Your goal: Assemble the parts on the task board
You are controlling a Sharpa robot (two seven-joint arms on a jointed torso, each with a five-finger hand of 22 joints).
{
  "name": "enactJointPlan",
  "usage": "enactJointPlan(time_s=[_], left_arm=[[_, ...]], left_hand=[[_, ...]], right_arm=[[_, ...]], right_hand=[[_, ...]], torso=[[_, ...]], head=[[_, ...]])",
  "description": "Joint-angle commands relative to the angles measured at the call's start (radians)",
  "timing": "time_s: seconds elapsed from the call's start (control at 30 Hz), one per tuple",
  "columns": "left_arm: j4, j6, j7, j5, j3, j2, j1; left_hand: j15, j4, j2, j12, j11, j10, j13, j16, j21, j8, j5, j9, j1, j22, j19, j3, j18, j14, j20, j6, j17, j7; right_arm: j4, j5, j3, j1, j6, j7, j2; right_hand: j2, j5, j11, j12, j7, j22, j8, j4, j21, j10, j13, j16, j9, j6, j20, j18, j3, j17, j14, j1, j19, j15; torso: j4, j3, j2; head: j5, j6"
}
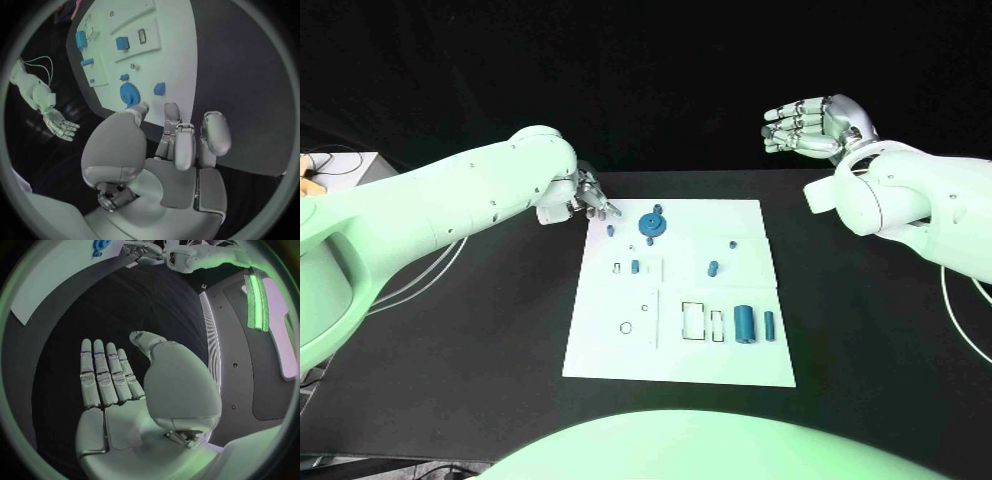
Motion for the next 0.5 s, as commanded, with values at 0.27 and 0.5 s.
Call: enactJointPlan(time_s=[0.27, 0.5], left_arm=[[-0.008, 0.077, 0.007, 0.022, -0.003, 0.002, -0.003], [-0.006, 0.086, 0.01, 0.036, -0.005, 0.001, -0.005]], left_hand=[[0.007, 0.001, 0.007, -0.007, 0.006, -0.012, -0.005, 0.001, -0.002, -0.009, 0.0, -0.005, -0.01, -0.004, -0.005, 0.001, 0.01, 0.067, 0.005, -0.005, 0.153, 0.004], [0.009, -0.004, 0.011, -0.005, 0.006, -0.015, -0.006, 0.001, -0.002, -0.013, 0.001, -0.01, -0.003, -0.004, -0.006, 0.006, 0.01, 0.066, 0.007, -0.005, 0.153, 0.005]], right_arm=[[-0.002, -0.018, 0.0, 0.0, 0.012, 0.003, 0.001], [-0.003, -0.018, 0.0, 0.0, 0.013, 0.003, 0.002]], right_hand=[[0.008, 0.005, 0.007, -0.007, 0.051, -0.001, -0.006, -0.006, -0.001, 0.003, 0.0, -0.005, -0.001, 0.006, -0.002, 0.006, -0.001, -0.002, -0.004, 0.0, -0.005, -0.001], [0.009, 0.006, 0.007, -0.007, 0.051, -0.002, -0.006, -0.007, -0.001, 0.003, 0.0, -0.005, -0.001, 0.006, -0.002, 0.006, 0.0, -0.002, -0.004, 0.001, -0.004, -0.001]], torso=[[0.0001, 0.0005, 0.0], [0.0008, 0.0003, 0.0]], head=[[-0.002, 0.0], [-0.002, 0.0]])
